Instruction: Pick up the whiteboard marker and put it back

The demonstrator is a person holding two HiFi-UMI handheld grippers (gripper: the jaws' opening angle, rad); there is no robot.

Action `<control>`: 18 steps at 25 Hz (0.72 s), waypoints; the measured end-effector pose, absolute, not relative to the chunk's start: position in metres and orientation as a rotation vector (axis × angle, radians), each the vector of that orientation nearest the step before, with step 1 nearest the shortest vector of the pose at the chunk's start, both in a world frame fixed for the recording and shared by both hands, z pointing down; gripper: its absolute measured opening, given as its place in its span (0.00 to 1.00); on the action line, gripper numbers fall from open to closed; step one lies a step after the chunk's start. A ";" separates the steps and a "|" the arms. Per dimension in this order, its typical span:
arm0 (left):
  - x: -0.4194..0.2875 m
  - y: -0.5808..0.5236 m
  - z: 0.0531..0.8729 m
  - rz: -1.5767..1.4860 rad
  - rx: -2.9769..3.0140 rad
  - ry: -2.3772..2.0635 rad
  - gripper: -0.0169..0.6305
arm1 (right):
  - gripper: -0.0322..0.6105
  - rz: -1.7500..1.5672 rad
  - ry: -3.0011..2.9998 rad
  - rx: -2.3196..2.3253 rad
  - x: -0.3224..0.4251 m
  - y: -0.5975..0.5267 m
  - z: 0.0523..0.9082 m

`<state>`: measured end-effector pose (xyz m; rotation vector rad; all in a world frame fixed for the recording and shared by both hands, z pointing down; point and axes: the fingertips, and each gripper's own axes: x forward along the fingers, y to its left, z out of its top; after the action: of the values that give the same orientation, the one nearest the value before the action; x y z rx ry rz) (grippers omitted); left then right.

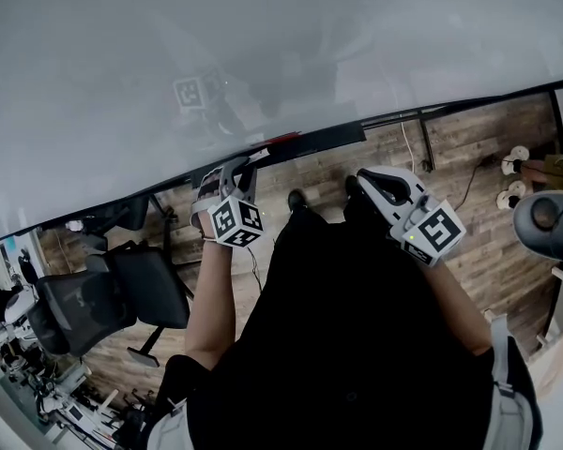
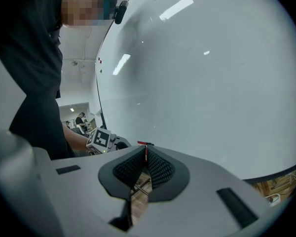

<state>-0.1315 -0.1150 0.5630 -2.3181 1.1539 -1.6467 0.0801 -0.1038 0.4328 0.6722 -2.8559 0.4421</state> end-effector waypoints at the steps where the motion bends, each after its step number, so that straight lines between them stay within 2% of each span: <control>1: -0.131 -0.114 0.560 -1.628 -2.320 1.162 0.13 | 0.08 0.441 -2.858 0.662 0.079 -0.104 0.433; 18: -0.125 -0.092 0.412 -0.968 -2.383 1.506 0.12 | 0.08 0.370 -2.948 0.355 0.028 -0.099 0.414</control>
<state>-0.1246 -0.0922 0.4120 -2.3833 1.5063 -0.9676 0.0275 -0.0991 0.4142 0.3552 -2.9484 0.3696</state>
